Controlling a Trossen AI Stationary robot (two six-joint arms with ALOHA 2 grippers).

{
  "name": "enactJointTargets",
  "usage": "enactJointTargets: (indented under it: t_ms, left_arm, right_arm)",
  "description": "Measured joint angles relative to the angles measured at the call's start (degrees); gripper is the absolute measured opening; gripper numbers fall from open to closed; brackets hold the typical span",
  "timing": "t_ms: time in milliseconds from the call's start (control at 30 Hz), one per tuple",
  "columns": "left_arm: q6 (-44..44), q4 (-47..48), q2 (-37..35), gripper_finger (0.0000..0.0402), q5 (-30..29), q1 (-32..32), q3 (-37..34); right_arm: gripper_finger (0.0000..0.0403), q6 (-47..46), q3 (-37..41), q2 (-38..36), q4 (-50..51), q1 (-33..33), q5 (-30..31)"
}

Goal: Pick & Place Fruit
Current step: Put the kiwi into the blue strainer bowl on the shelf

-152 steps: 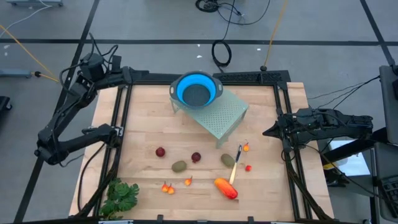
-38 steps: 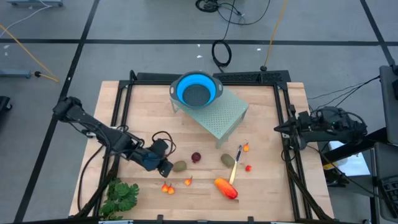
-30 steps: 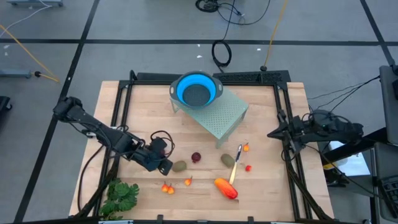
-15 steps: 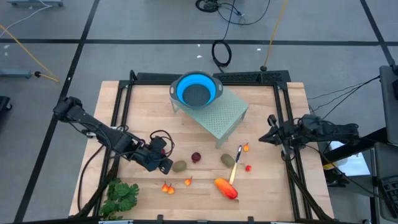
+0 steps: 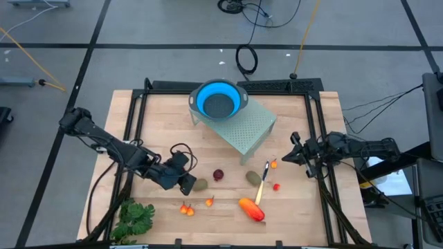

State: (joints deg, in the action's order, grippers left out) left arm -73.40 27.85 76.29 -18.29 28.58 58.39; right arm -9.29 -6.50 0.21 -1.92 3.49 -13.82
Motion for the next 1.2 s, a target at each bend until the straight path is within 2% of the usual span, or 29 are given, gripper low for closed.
enactJointTargets:
  t_ms: [200,433,600,967,1200]
  left_arm:
    - [1.72,1.12,5.27,0.0,1.52,-0.11,3.01]
    - [3.26,16.31,15.57,0.0,5.27,-0.18,14.66]
    - [5.73,19.08,20.75,0.0,9.02,-0.33,19.26]
    - [5.76,18.77,22.13,0.0006,11.19,-0.76,20.07]
    - [5.73,18.63,22.12,0.0039,11.95,-0.92,20.07]
  right_arm:
    - [0.0,-0.47,0.67,0.02,-0.04,0.0,0.06]
    - [0.0,-0.51,0.67,0.02,-0.03,0.0,0.09]
    - [0.0,-0.36,0.67,0.02,-0.03,0.0,0.1]
    - [0.0,-0.31,0.67,0.02,-0.01,0.0,0.04]
    - [0.0,-0.3,0.67,0.02,-0.01,0.0,0.02]
